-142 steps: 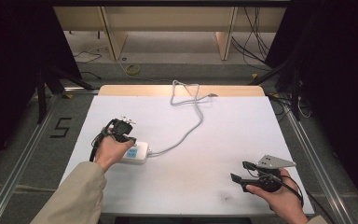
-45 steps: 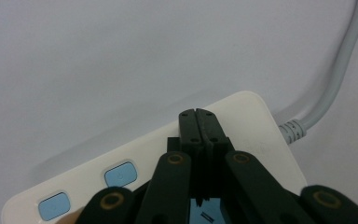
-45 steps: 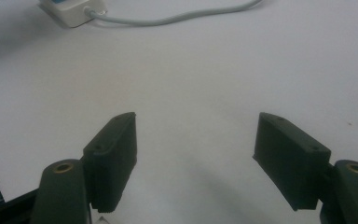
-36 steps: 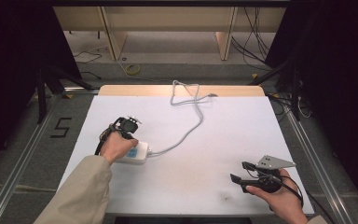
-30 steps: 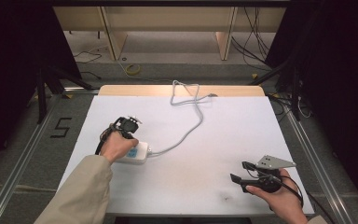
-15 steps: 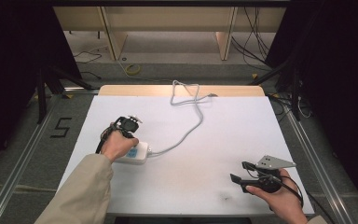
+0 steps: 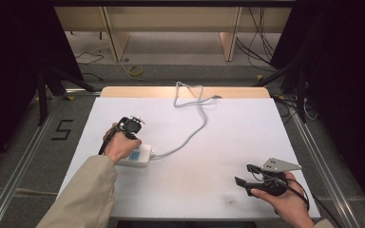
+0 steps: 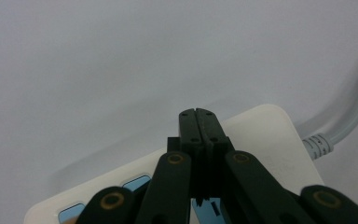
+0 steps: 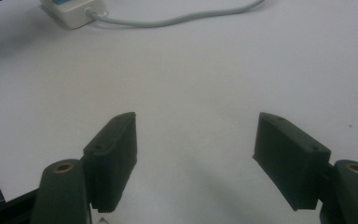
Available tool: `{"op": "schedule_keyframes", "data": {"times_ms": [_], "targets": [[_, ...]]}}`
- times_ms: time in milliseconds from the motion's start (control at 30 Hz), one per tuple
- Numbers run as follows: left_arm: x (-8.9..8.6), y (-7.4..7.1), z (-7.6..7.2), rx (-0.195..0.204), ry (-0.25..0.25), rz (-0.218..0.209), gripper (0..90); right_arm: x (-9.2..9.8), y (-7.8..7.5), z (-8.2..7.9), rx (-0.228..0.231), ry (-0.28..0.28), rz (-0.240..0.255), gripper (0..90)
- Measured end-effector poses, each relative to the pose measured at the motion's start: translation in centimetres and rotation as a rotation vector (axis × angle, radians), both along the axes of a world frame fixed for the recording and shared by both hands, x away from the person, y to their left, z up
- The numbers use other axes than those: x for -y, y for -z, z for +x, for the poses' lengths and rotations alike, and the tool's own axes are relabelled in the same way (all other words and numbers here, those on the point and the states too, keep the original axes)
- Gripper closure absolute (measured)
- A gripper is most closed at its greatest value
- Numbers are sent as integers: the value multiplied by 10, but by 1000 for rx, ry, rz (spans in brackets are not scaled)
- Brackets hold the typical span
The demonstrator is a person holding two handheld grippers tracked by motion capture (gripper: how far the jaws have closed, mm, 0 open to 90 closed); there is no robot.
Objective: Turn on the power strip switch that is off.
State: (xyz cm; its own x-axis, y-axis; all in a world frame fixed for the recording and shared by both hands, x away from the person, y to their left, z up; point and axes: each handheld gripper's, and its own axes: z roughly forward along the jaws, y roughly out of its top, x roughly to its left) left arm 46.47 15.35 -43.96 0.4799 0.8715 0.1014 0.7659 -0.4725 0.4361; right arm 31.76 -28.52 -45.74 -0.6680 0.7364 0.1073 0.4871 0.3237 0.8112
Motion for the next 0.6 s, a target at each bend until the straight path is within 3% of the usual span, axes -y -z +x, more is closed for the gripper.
{"op": "schedule_keyframes", "data": {"times_ms": [333,600], "targets": [[0,-4,-4,-34,6,-29,900,0,-1,-1,-1,-2,-2,303],[2,-3,-4,-40,6,-19,900,0,-1,-1,-1,-1,-1,303]]}}
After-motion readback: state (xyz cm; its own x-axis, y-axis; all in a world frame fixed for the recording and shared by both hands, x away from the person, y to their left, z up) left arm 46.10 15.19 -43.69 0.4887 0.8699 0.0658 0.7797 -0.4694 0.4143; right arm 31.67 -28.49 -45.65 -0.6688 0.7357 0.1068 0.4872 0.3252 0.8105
